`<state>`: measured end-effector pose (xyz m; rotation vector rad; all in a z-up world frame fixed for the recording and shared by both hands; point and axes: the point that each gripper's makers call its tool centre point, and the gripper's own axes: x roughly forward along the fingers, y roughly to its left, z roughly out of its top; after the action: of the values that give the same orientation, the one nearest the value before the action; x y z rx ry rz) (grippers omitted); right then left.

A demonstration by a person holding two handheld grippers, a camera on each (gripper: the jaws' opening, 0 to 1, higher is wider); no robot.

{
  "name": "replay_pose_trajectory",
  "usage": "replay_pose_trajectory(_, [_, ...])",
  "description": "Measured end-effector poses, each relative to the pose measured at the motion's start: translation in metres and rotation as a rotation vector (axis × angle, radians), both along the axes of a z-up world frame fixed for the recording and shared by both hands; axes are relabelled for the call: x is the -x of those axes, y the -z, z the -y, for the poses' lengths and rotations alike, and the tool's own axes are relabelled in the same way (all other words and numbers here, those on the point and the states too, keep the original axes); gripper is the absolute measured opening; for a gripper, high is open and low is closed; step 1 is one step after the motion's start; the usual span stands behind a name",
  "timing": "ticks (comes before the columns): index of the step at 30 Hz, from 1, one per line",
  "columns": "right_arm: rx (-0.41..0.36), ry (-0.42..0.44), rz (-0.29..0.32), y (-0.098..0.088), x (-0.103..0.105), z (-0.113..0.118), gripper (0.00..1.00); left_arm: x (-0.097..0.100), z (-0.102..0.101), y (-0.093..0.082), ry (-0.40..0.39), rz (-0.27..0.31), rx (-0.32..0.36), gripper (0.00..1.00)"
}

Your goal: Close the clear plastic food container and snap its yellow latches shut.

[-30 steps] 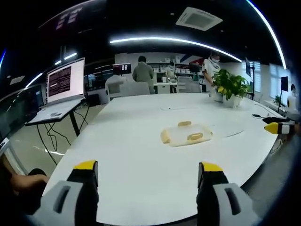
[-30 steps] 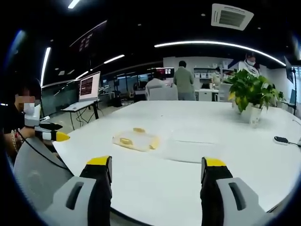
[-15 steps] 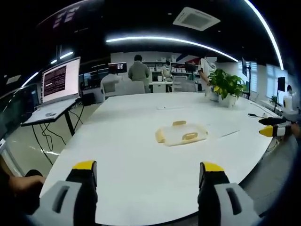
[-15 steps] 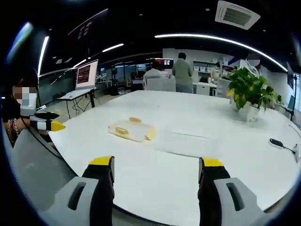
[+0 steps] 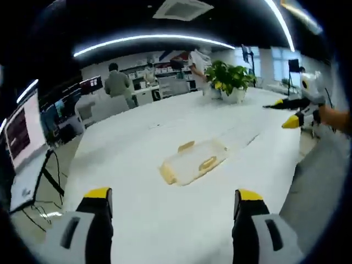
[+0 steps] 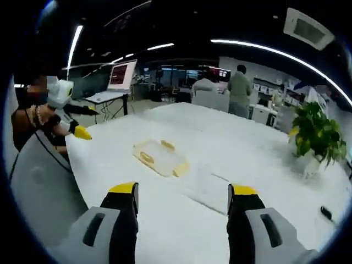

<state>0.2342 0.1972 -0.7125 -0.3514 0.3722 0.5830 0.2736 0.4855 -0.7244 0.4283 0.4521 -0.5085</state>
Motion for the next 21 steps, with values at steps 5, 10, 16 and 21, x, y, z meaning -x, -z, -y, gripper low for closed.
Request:
replay_pose_trajectory(5, [0.159,-0.164,-0.044,0.010,-0.027,-0.019,0.60,-0.044,0.007,0.017,0.125,-0.041,-0.198,0.74])
replay_pose_trajectory(10, [0.282,-0.315,-0.075,0.018,-0.062,-0.041,0.58,-0.070,0.028,0.036,0.343,-0.080,-0.307,0.71])
replay_pose_trajectory(16, [0.376,-0.441,-0.116,0.036,-0.087,-0.053,0.57,-0.097,0.035,0.058,0.544,-0.132,-0.501,0.71])
replay_pose_trajectory(21, [0.426,-0.533,-0.197,0.056,-0.104,-0.064,0.57,-0.102,0.048,0.076,0.690,-0.228,-0.505,0.68])
